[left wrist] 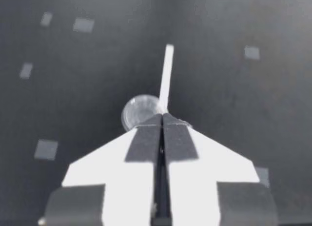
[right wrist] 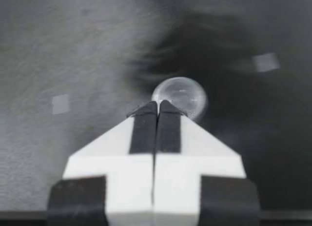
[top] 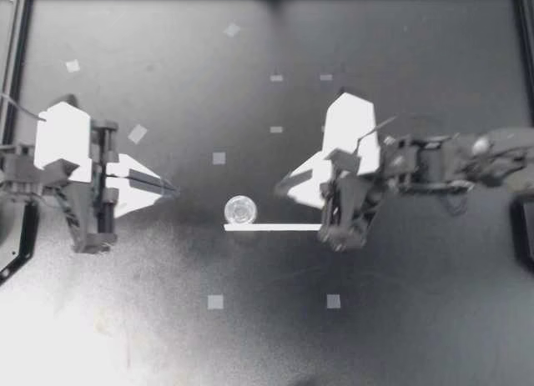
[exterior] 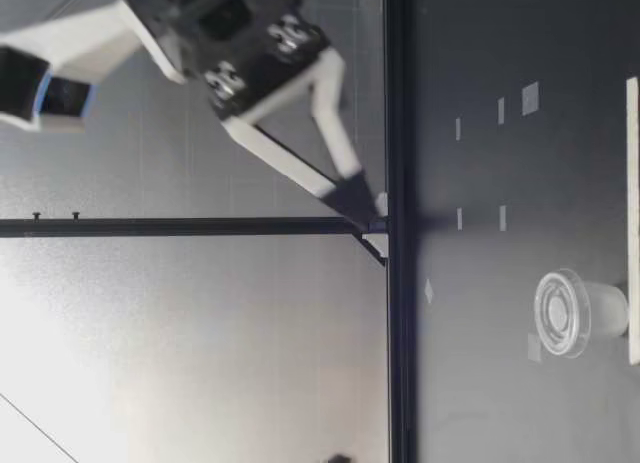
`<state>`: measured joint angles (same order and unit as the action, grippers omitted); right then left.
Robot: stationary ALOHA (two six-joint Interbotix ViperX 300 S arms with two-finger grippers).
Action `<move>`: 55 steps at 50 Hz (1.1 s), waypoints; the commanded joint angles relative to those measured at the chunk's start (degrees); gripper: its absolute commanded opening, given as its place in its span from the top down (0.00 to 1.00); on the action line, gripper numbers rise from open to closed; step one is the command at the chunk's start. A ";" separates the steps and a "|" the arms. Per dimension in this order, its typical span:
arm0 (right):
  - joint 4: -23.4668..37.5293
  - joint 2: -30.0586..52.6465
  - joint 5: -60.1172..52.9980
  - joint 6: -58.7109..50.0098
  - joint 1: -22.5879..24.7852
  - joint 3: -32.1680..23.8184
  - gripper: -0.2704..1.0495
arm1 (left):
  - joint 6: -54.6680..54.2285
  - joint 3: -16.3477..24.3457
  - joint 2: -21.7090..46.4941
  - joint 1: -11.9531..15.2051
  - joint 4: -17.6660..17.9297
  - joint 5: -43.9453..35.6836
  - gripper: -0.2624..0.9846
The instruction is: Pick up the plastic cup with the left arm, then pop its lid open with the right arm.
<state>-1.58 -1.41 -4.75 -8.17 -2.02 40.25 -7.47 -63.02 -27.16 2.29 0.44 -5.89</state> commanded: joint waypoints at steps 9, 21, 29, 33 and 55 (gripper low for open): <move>-0.18 5.80 -1.14 -2.46 0.97 -5.01 0.91 | 0.18 3.69 8.96 0.18 0.09 -0.62 0.68; -0.26 9.23 -1.23 -4.39 0.88 -6.59 0.91 | 0.62 4.39 14.85 0.18 0.09 -3.34 0.32; -0.18 11.51 -1.32 -7.56 0.88 -6.86 0.91 | 1.41 3.78 18.37 0.18 0.09 -7.03 0.33; -0.18 12.13 -1.41 -8.00 0.88 -7.03 0.91 | 1.93 3.87 20.39 0.18 0.09 -8.79 0.33; -0.18 14.50 -1.32 -8.17 -1.05 -8.44 0.91 | 4.31 7.12 30.23 0.18 0.09 -13.10 0.33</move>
<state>-1.67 13.80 -5.54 -16.35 -2.37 33.13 -3.52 -56.87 3.52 2.29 0.44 -17.93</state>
